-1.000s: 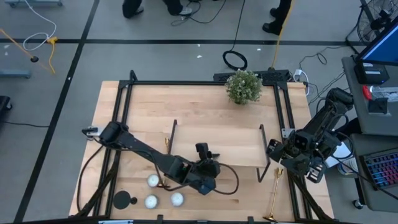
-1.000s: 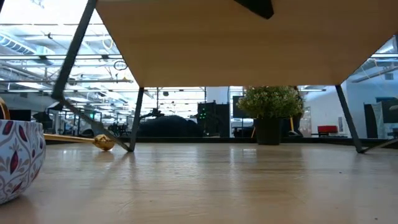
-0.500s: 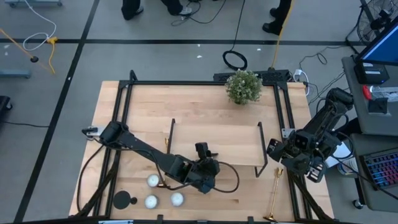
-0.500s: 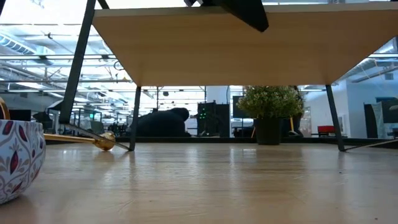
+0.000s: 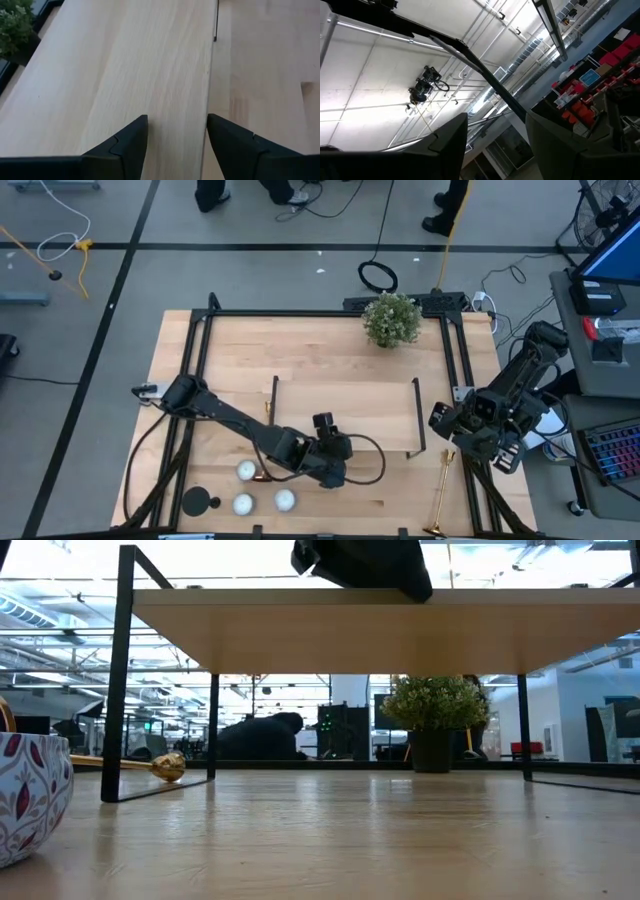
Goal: Pick & Place candle stick holders
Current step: Adjust the shelf
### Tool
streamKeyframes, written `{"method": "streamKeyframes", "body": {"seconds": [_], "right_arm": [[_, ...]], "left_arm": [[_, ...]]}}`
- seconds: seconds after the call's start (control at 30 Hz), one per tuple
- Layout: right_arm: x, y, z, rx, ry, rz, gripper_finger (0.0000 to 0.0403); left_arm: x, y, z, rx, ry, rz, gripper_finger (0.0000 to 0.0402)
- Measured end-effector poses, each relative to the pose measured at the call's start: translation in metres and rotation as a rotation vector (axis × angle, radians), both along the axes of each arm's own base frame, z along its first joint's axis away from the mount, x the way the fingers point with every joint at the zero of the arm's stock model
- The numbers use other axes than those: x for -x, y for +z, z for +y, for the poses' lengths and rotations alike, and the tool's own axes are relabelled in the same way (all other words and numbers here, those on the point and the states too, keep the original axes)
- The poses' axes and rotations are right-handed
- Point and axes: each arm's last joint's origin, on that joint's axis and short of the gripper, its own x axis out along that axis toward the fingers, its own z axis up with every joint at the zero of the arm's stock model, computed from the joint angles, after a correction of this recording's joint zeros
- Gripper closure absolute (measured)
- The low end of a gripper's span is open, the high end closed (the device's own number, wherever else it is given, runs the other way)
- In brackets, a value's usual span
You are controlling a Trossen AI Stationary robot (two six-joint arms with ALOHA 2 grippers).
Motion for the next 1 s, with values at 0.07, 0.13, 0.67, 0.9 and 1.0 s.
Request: {"method": "streamKeyframes", "body": {"seconds": [0.07, 0.13, 0.67, 0.9, 1.0], "right_arm": [[0.000, 0.000, 0.000, 0.002, -0.002, 0.000, 0.0206], [0.000, 0.000, 0.000, 0.002, -0.002, 0.000, 0.0206], [0.000, 0.000, 0.000, 0.005, -0.001, 0.000, 0.0206], [0.000, 0.000, 0.001, 0.013, -0.005, -0.001, 0.0206], [0.000, 0.000, 0.001, 0.018, -0.009, -0.002, 0.0206]], "left_arm": [[0.000, 0.000, 0.000, -0.006, 0.001, 0.004, 0.0193], [0.000, 0.000, 0.000, -0.013, -0.002, 0.005, 0.0193], [0.008, 0.022, -0.002, -0.042, 0.030, -0.085, 0.0194], [0.020, 0.076, 0.004, 0.030, 0.060, -0.295, 0.0221], [0.029, 0.109, 0.012, 0.133, 0.108, -0.436, 0.0234]]}}
